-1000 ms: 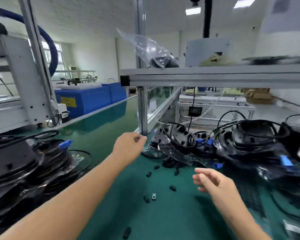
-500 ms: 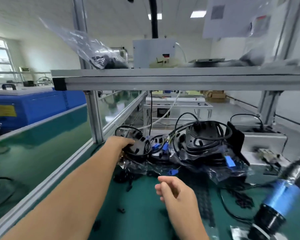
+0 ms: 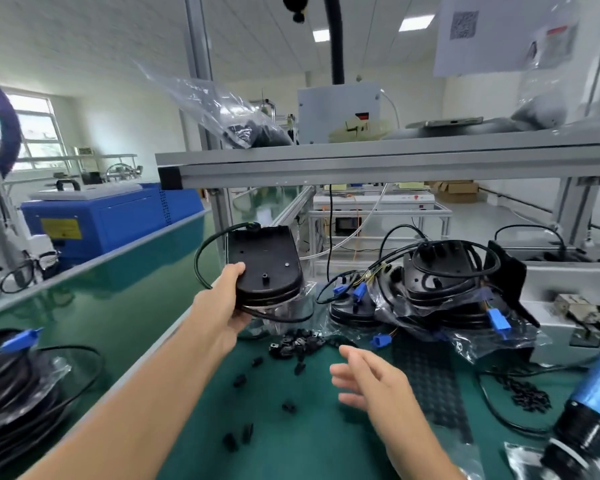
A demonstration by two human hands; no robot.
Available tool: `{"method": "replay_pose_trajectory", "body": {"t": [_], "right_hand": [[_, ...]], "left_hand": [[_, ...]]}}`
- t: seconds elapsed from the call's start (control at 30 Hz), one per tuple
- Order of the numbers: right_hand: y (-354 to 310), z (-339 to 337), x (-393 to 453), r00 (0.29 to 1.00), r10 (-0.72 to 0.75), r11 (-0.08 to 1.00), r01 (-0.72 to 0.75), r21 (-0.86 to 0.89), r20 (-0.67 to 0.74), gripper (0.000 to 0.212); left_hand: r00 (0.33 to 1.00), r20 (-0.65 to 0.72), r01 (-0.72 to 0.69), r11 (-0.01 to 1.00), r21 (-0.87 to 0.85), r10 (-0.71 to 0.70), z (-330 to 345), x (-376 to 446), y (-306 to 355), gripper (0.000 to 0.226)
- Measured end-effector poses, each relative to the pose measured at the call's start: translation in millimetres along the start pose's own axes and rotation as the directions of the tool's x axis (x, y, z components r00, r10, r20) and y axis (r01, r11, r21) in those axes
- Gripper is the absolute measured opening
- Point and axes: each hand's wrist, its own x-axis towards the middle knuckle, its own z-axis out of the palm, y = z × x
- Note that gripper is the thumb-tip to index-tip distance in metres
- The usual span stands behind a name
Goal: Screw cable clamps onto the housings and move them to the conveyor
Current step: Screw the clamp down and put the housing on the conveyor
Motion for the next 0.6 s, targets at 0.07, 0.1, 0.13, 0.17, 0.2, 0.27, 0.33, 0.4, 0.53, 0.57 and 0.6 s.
{"method": "replay_pose_trajectory", "body": {"t": [0.07, 0.1, 0.13, 0.17, 0.2, 0.27, 0.33, 0.4, 0.53, 0.57, 0.6], "right_hand": [[-5.9, 10.7, 10.5, 0.978, 0.196, 0.973, -0.202, 0.109, 0.066, 0.033], [-10.0, 18.5, 17.8, 0.949, 0.294, 0.935, -0.310, 0.170, 0.115, 0.042], [-13.3, 26.5, 26.4, 0.915, 0.367, 0.886, -0.399, 0.236, 0.167, 0.051], [-19.0, 33.7, 33.5, 0.884, 0.412, 0.831, -0.463, 0.306, 0.220, 0.055], [-24.6, 39.8, 40.3, 0.868, 0.431, 0.788, -0.495, 0.365, 0.246, 0.048], [-36.6, 49.1, 52.0, 0.890, 0.412, 0.792, -0.455, 0.408, 0.195, 0.025], [-56.0, 49.4, 53.6, 0.953, 0.283, 0.923, -0.301, 0.240, 0.107, 0.021], [-78.1, 40.0, 40.6, 0.997, 0.048, 0.999, -0.048, -0.002, 0.064, 0.024], [-96.5, 4.5, -13.7, 0.919, -0.385, 0.843, 0.386, -0.374, 0.080, 0.017], [-93.2, -4.3, -27.6, 0.897, -0.430, 0.795, 0.428, -0.430, 0.096, 0.018], [-88.2, -12.4, -40.8, 0.888, -0.448, 0.760, 0.440, -0.479, 0.106, 0.021]], "left_hand": [[0.999, 0.044, -0.001, 1.000, -0.018, 0.002, -9.7, -30.0, -0.8, 0.015], [0.998, 0.069, -0.009, 1.000, -0.021, 0.010, -14.2, -43.7, -1.5, 0.015], [0.995, 0.096, -0.020, 1.000, -0.017, 0.022, -17.4, -56.1, -1.3, 0.017], [0.992, 0.125, -0.032, 0.999, -0.008, 0.033, -19.1, -67.2, -0.7, 0.018], [0.988, 0.146, -0.044, 0.999, 0.001, 0.043, -21.5, -78.0, -0.3, 0.019], [0.983, 0.170, -0.070, 0.997, 0.023, 0.066, -28.1, -94.9, 2.1, 0.020], [0.983, 0.163, -0.093, 0.994, 0.058, 0.082, -39.6, -106.8, 4.5, 0.021], [0.986, 0.149, -0.089, 0.992, 0.088, 0.075, -57.8, -116.0, 4.2, 0.024], [0.962, 0.232, 0.099, 0.975, 0.198, -0.145, -85.8, -136.9, -17.6, 0.031], [0.940, 0.262, 0.159, 0.960, 0.231, -0.218, -87.3, -141.6, -27.9, 0.031], [0.915, 0.282, 0.212, 0.939, 0.273, -0.288, -86.9, -146.4, -39.5, 0.031]]}}
